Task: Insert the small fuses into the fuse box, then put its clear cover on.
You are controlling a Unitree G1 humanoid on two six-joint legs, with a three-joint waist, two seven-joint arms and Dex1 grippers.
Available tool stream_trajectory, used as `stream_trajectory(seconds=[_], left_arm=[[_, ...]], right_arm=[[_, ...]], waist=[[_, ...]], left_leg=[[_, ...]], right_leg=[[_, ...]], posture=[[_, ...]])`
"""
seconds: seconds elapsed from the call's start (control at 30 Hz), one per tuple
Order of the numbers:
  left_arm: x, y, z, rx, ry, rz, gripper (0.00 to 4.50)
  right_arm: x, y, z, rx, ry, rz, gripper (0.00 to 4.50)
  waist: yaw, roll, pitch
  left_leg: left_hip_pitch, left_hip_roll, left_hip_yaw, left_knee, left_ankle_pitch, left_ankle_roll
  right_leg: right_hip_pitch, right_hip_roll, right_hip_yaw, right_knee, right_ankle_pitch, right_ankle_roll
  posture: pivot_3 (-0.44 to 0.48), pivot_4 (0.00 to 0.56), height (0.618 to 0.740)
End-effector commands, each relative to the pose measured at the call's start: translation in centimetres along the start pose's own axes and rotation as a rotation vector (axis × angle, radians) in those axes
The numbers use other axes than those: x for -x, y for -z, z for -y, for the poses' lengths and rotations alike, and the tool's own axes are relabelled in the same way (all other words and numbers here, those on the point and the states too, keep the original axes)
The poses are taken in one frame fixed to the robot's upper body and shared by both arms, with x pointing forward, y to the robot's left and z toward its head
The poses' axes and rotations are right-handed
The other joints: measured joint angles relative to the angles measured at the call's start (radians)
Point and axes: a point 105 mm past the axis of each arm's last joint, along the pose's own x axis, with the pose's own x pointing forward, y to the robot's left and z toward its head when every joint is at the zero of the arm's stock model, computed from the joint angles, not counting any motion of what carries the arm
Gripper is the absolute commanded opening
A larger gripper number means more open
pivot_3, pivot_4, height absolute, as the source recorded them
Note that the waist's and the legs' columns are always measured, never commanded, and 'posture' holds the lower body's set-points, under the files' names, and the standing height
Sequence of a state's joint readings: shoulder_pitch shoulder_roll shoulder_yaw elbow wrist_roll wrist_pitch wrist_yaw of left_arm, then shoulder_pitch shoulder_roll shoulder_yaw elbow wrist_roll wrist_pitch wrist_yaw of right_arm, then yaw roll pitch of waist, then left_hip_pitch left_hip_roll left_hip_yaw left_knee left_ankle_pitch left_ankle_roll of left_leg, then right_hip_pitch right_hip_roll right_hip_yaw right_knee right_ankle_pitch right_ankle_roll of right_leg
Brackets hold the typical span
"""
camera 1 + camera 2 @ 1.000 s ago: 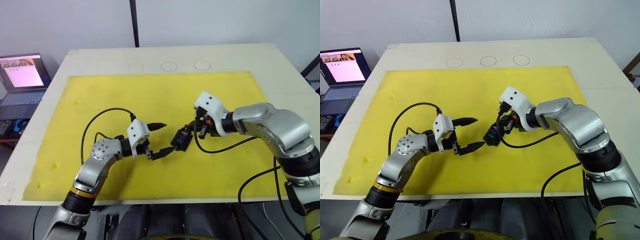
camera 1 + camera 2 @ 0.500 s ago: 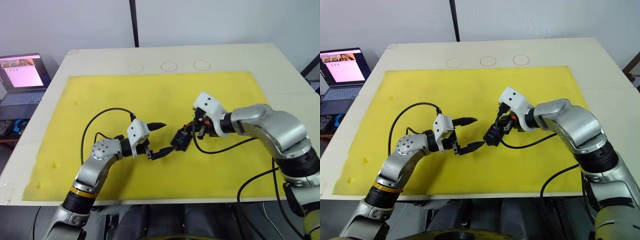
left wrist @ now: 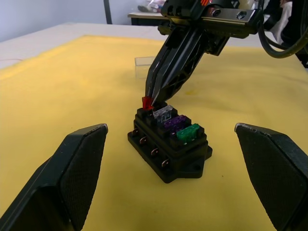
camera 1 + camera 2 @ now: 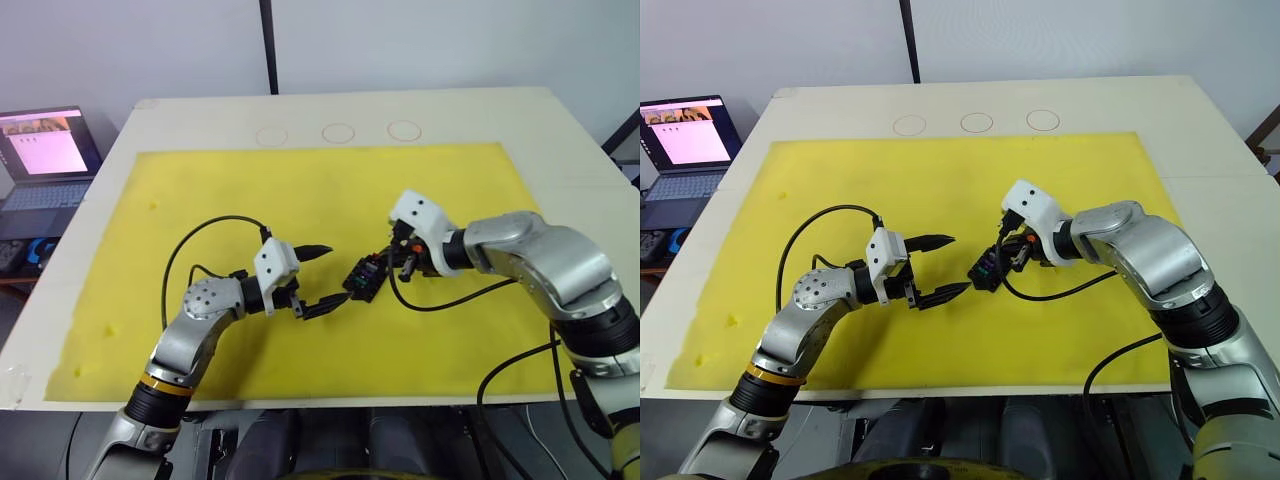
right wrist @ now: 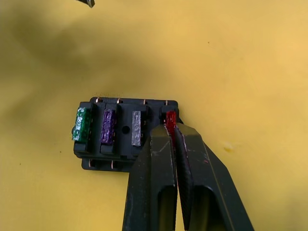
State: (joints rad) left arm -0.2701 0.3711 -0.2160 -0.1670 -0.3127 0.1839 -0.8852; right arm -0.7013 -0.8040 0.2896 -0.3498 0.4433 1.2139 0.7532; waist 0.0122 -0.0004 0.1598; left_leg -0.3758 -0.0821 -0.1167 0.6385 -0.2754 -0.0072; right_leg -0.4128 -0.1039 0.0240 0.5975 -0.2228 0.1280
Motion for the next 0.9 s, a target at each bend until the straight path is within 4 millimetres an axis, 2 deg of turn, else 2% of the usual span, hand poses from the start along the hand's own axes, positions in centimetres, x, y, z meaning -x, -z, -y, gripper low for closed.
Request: stream_trajectory(seconds=[0.03,0.23,0.33,0.47,0.9], left_arm=[[0.1,-0.7,0.0,-0.033,-0.003,0.022,4.50],[0.1,-0.7,0.0,-0.032,-0.008,0.022,4.50],[0.2,-0.6,0.0,-0.031,-0.010,0.020,4.50],[0.2,-0.6,0.0,-0.031,-0.011,0.019,4.50],[0.1,-0.6,-0.1,-0.034,-0.005,0.017,4.50]], right_arm=[[0.2,-0.4,-0.3,0.037,0.003,0.011,0.05],[0.0,-0.2,-0.2,0.028,0.007,0.003,0.05],[0.1,-0.2,-0.1,0.024,0.012,0.006,0.69],[0.2,-0.4,0.0,0.021,0.013,0.011,2.03],[1.3,-2.0,-0.1,0.009,-0.024,0.080,2.03]], waist=[[0.000,0.000,0.000],[0.000,0.000,0.000],[0.000,0.000,0.000],[-0.001,0.000,0.000],[0.000,0.000,0.000]], left_leg=[[0.000,0.000,0.000,0.000,0.000,0.000],[0.000,0.000,0.000,0.000,0.000,0.000],[0.000,0.000,0.000,0.000,0.000,0.000],[0.000,0.000,0.000,0.000,0.000,0.000],[0.000,0.000,0.000,0.000,0.000,0.000]], right_leg=[[0.000,0.000,0.000,0.000,0.000,0.000],[0.000,0.000,0.000,0.000,0.000,0.000],[0.000,0.000,0.000,0.000,0.000,0.000],[0.000,0.000,0.000,0.000,0.000,0.000],[0.000,0.000,0.000,0.000,0.000,0.000]], posture=[[0.000,0.150,0.740],[0.000,0.150,0.740],[0.000,0.150,0.740],[0.000,0.150,0.740],[0.000,0.150,0.740]])
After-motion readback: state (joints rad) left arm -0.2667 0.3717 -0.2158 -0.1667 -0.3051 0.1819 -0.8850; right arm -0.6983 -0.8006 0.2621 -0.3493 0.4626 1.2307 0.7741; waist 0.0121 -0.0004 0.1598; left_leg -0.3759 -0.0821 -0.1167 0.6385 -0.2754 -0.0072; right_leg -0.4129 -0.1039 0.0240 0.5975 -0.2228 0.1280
